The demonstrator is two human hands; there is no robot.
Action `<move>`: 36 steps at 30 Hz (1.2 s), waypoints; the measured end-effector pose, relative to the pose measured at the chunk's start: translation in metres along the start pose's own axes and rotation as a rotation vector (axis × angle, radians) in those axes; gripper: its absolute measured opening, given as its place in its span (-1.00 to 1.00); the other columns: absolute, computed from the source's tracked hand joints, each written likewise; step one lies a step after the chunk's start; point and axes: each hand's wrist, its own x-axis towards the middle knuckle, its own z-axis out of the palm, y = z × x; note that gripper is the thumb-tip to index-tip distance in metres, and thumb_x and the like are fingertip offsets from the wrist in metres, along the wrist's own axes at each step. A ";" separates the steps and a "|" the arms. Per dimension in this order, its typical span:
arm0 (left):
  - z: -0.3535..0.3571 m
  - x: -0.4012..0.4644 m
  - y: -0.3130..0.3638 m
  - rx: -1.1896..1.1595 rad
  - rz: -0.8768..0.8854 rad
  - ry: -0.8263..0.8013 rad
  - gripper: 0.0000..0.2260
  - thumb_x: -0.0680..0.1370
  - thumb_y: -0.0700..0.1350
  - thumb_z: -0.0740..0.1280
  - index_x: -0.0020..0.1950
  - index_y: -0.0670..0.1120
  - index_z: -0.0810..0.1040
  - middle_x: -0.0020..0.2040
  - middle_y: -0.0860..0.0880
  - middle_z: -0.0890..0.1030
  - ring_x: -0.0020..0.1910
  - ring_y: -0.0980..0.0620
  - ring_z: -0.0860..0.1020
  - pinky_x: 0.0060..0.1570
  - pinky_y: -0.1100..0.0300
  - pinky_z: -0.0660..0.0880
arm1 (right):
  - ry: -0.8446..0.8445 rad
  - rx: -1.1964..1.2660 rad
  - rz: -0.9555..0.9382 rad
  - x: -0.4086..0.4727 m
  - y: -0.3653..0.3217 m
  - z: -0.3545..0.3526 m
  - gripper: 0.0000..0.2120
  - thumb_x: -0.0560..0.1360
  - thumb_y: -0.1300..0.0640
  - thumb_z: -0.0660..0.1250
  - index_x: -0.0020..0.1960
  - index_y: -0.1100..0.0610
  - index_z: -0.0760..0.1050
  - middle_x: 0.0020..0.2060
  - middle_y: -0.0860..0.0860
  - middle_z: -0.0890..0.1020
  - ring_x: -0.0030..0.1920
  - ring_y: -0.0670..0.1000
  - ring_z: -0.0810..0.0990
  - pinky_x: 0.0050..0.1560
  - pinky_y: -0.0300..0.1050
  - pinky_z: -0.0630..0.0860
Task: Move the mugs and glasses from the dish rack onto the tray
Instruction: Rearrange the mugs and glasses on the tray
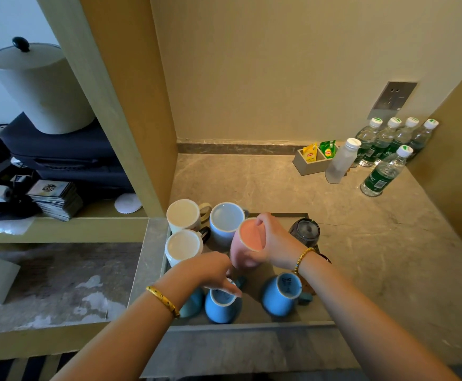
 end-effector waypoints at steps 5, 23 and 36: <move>-0.028 -0.008 -0.024 -0.166 -0.127 0.374 -0.81 0.54 -0.07 0.20 -0.18 -0.14 0.50 -0.18 -0.12 0.58 -0.22 -0.02 0.49 -0.22 0.16 0.40 | -0.039 0.019 -0.022 -0.002 -0.009 0.013 -0.31 0.21 -0.08 0.55 0.12 -0.07 0.16 0.05 -0.05 0.34 -0.02 -0.08 0.39 -0.18 -0.30 0.32; -0.012 -0.019 -0.029 -0.144 0.190 0.429 -0.15 0.34 0.11 0.50 0.49 0.03 0.10 0.38 -0.04 0.33 0.30 0.00 0.36 0.28 0.10 0.33 | 0.039 -0.111 -0.171 -0.004 -0.024 0.049 -0.26 0.19 -0.05 0.58 0.21 0.08 0.26 0.17 0.03 0.39 0.13 -0.02 0.40 0.03 -0.24 0.37; -0.004 -0.001 -0.020 0.211 0.039 0.447 -0.24 0.42 0.08 0.42 0.48 -0.13 0.11 0.37 -0.11 0.32 0.31 -0.08 0.35 0.23 0.07 0.41 | -0.133 -0.151 -0.077 0.011 -0.023 0.051 -0.16 0.25 -0.01 0.55 0.38 0.10 0.16 0.30 0.09 0.31 0.30 0.06 0.30 0.31 -0.06 0.32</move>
